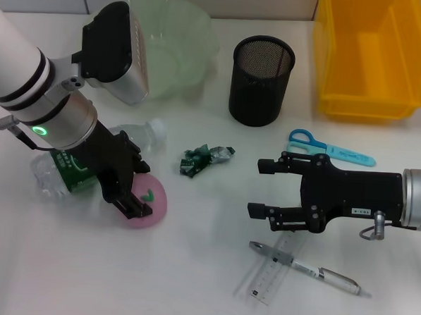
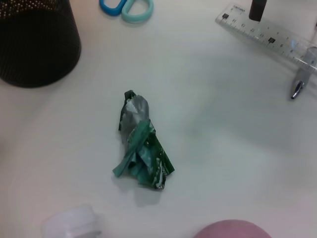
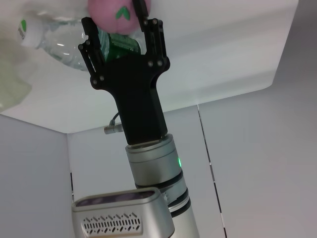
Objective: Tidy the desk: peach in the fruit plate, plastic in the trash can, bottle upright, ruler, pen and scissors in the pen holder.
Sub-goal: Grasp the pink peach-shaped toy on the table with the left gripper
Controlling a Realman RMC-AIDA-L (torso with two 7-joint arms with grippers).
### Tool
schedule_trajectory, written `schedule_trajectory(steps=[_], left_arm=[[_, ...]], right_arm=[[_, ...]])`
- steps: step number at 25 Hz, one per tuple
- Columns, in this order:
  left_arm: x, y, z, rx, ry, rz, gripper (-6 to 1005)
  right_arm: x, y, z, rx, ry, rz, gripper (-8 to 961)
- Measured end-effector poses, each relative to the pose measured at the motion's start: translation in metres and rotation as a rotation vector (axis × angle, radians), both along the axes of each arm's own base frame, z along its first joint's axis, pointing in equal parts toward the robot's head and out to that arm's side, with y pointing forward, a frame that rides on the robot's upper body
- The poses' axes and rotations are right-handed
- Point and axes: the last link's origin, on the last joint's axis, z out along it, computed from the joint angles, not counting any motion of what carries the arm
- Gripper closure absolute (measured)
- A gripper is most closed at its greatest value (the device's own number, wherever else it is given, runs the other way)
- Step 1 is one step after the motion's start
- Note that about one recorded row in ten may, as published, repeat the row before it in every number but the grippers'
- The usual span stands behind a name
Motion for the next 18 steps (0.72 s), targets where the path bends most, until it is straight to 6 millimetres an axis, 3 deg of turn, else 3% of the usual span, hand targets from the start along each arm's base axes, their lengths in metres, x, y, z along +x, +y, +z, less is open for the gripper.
schedule_trajectory(steps=[18], left_arm=[[-0.0006,-0.0013,-0.0017,-0.005,0.019,0.001,319]], right_arm=[[-0.0001,0.0003,0.0004,0.001,-0.001,0.001,168]])
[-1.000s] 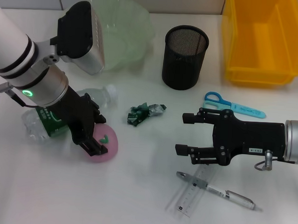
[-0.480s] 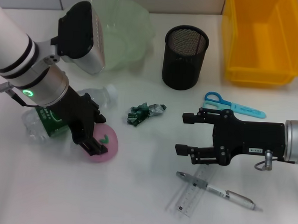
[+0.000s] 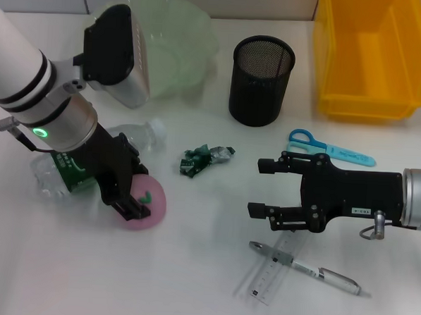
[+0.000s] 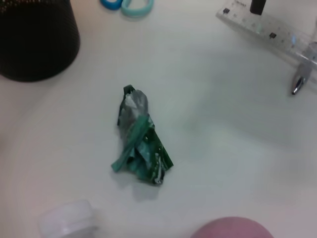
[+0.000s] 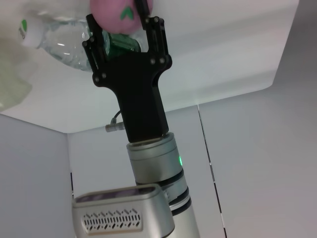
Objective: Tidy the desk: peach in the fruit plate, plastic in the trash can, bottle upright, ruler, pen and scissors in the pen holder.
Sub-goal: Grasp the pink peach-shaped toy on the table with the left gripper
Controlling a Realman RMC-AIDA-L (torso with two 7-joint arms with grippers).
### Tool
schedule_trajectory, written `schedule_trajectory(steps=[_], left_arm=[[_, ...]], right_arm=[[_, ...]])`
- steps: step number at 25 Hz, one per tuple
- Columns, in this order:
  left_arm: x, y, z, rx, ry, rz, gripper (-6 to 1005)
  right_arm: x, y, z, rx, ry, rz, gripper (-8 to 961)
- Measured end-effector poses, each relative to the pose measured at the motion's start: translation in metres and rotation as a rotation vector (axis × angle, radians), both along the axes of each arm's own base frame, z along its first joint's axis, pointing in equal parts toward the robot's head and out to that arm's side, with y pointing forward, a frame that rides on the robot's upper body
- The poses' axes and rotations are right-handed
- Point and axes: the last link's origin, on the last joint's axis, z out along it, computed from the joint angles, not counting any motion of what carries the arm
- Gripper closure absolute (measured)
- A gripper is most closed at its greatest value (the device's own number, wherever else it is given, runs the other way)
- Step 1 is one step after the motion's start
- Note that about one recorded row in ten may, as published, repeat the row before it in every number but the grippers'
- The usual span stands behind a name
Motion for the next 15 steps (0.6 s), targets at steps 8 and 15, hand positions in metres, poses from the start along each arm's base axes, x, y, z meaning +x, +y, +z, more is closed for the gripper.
schedule_trajectory(steps=[8,15], left_arm=[[-0.0013,-0.0035,-0.0050,-0.008,0.031,-0.026,337],[0.0014,-0.0037,-0.0036,-0.010,0.030,-0.033,580]], right_arm=[[-0.0001,0.0001,0.0001,0.001,0.000,0.001,167],[0.0004,-0.0002,0.0002,0.001,0.000,-0.001,167]])
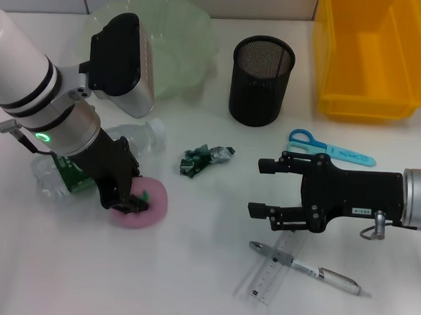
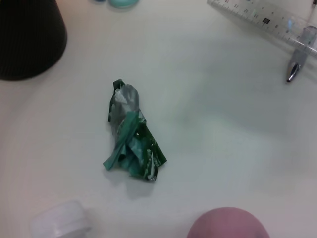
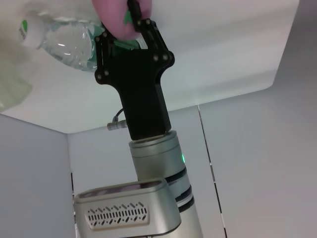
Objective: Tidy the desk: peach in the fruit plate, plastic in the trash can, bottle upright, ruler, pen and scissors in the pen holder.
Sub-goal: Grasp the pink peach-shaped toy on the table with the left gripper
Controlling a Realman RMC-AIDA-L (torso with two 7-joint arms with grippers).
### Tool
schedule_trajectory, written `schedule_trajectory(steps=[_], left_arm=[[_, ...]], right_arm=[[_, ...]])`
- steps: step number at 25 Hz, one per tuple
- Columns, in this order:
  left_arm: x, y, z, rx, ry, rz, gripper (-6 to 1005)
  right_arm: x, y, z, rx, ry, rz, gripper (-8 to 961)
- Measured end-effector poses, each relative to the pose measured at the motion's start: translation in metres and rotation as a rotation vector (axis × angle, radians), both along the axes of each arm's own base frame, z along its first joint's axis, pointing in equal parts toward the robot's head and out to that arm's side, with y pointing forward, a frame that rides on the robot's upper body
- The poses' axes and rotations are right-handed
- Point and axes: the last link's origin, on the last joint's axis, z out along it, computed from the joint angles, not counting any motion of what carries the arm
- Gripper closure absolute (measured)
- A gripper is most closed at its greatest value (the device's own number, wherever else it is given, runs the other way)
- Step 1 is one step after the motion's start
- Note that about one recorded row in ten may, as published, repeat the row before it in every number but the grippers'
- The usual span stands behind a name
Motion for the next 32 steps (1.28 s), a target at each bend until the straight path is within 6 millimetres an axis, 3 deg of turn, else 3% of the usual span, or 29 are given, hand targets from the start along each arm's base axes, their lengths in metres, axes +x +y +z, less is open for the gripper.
schedule_trajectory(steps=[3,32], left_arm=[[0.0002,-0.0004,-0.0001,-0.002,-0.001,0.001,646],[0.0005,-0.0016,0.0005,-0.009,-0.007,0.009,844]], right_arm=[[0.0003,-0.0002,0.0001,0.000,0.000,-0.001,167],[0.0000,0.0001,0.0002,0.001,-0.001,0.001,167]])
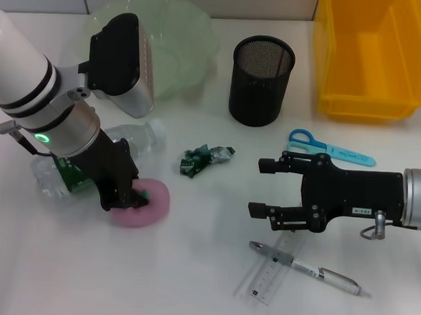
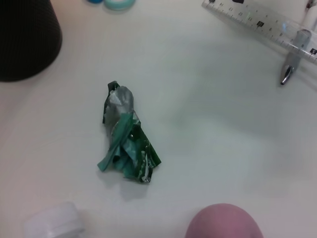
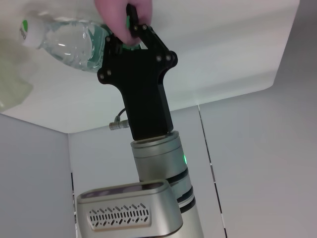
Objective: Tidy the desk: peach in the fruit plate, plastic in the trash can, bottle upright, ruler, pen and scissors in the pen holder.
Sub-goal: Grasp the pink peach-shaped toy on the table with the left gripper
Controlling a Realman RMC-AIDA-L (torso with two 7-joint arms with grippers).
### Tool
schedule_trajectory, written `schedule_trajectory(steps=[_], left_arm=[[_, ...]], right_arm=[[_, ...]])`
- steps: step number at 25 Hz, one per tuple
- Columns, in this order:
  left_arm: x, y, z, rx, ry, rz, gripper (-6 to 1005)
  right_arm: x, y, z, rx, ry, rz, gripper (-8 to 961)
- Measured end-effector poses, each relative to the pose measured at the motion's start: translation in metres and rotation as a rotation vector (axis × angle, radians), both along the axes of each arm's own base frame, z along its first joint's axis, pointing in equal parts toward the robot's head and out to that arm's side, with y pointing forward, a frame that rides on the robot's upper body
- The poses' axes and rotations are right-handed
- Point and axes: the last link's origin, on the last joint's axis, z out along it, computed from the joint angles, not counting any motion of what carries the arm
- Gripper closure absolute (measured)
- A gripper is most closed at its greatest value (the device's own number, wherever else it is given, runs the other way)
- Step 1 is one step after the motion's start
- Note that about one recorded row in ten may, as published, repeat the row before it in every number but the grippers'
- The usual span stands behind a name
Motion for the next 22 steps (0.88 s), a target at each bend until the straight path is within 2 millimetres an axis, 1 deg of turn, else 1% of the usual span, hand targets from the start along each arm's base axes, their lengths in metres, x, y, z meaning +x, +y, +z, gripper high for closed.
schedule_trajectory(steps=[6,17,22], left_arm=[[-0.0001,-0.0002,0.0002,-0.001,0.000,0.002,906],[-0.0003,-0.0006,0.0003,-0.004,0.001,0.003,943],[-0.0006,-0.0014,0.0003,-0.007,0.000,0.006,943]], right_arm=[[0.0000,0.0000,0.0000,0.000,0.000,0.000,167],[0.0000,0.0000,0.0000,-0.001,0.001,-0.002,168],[0.0005,-0.0004,0.0000,-0.001,0.000,-0.004,168]])
